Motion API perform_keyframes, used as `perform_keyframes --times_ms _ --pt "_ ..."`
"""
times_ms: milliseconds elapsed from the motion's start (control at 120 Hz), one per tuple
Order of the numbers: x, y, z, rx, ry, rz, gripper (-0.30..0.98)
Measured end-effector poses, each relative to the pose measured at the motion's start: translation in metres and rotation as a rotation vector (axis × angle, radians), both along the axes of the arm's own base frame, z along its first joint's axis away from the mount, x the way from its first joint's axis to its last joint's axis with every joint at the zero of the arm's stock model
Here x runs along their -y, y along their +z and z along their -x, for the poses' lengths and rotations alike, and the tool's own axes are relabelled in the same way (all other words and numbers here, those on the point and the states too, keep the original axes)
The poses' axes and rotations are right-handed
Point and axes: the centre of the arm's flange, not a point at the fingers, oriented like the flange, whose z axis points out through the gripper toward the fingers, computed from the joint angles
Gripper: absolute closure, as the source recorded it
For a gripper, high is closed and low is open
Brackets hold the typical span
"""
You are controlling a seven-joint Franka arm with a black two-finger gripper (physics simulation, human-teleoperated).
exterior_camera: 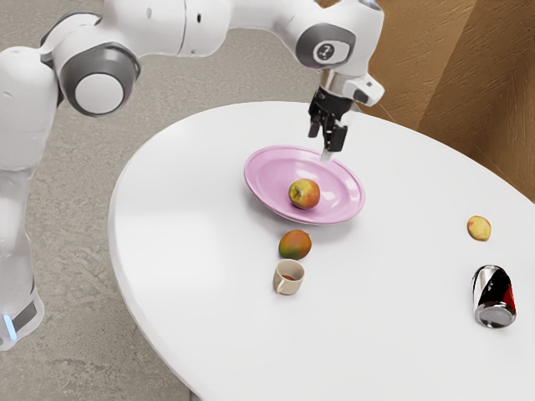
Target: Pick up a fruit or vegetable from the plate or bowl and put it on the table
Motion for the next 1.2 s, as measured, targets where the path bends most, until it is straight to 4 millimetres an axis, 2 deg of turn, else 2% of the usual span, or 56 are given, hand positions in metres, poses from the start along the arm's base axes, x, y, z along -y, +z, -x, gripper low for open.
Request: perform_keyframes --times_ms 92,275,1200 --pt "0.002 -0.026 0.004 0.001 -0.005 0.01 0.0" --pt "0.006 -0.054 0.003 0.028 -0.018 0.014 0.0" --pt "0.003 -0.11 -0.002 0.009 -0.021 0.014 0.0"
